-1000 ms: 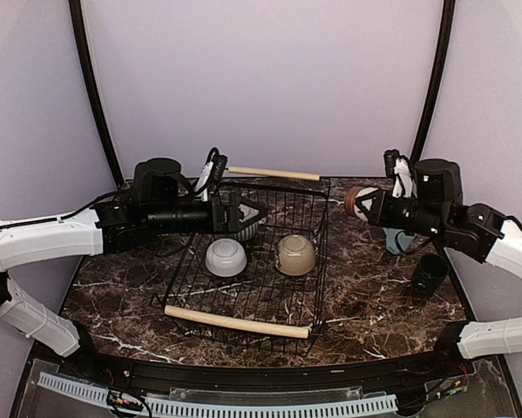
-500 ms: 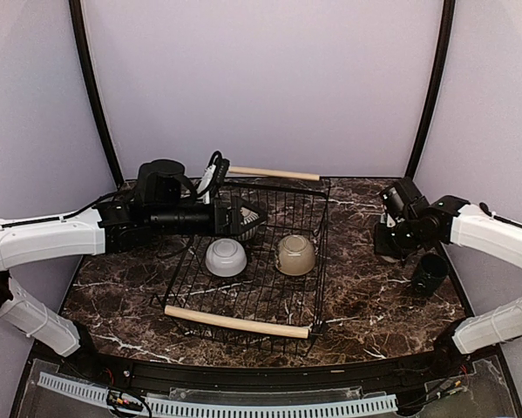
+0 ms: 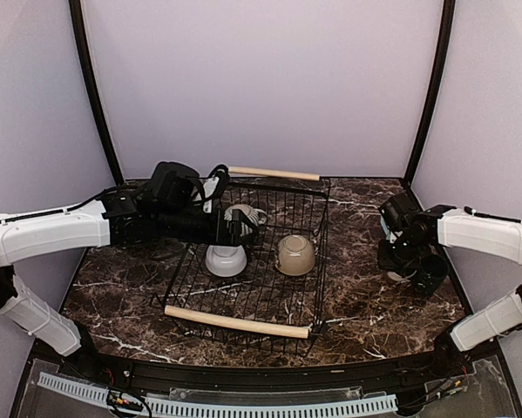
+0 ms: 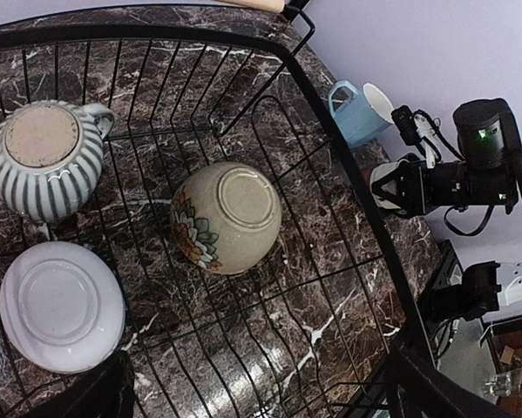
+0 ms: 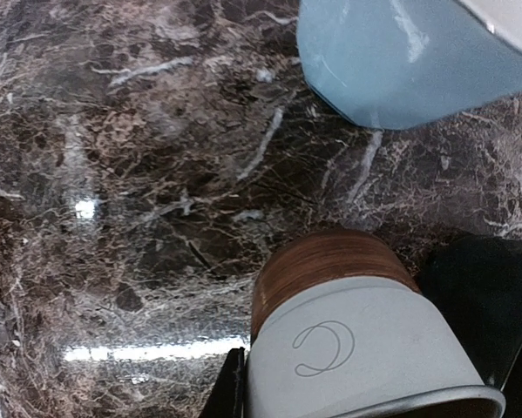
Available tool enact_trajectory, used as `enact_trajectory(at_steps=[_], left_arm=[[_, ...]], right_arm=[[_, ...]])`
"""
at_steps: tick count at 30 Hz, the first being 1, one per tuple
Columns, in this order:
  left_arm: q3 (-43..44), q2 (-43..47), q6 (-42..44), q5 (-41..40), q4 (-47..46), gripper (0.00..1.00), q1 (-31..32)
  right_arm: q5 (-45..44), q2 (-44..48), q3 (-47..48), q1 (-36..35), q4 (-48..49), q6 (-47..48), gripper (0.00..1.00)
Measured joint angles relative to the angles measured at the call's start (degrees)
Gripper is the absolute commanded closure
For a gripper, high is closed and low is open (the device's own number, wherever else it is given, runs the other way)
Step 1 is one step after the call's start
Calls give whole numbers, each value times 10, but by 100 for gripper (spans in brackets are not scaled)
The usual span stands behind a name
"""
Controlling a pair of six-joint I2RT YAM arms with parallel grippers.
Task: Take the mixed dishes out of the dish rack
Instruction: Place the cup at the center of the board, then grab the bowl from the dish rack.
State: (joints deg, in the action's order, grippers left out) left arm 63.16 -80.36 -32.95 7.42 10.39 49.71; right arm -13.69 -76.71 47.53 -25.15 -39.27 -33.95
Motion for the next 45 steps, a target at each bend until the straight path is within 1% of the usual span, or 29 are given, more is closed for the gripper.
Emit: enact_trajectory(at_steps=[2,5,7,10,16,21,25,28,33,37,40,41,45], left_arm=[[7,-11,7,-4,15,1,0],[18,-32,14,-3,38,1,0],[38,-57,20,3,54,1,0],[70,-96,28,16,69,3,0],[119,-166,43,37,86,5,8],[166,-218,58,40,103,6,21],[187,-247,62,43,106,5,26],[194,-264,53,49,100,4,27],[193,-287,-12,55,61,1,27],[167,-288,-85,58,-7,1,26],[139,-292,-148,70,-74,1,21],[129,-300,-182,76,-108,1,20],[120,-322,-233,82,-152,1,19]], right_arm=[[2,-2,-12,8,3,-3,97],[6,-3,-18,13,7,-6,87],[9,-3,-18,13,13,-6,84],[11,-3,-18,13,22,-5,75],[20,4,-18,13,25,5,47],[30,45,-18,13,29,18,26],[49,89,-18,14,36,34,14],[56,116,-18,14,43,42,11],[66,153,-18,14,61,52,9],[73,172,-23,14,74,53,10],[72,172,-24,14,73,54,10],[73,172,-24,14,73,54,10],[75,174,-25,14,74,54,10]])
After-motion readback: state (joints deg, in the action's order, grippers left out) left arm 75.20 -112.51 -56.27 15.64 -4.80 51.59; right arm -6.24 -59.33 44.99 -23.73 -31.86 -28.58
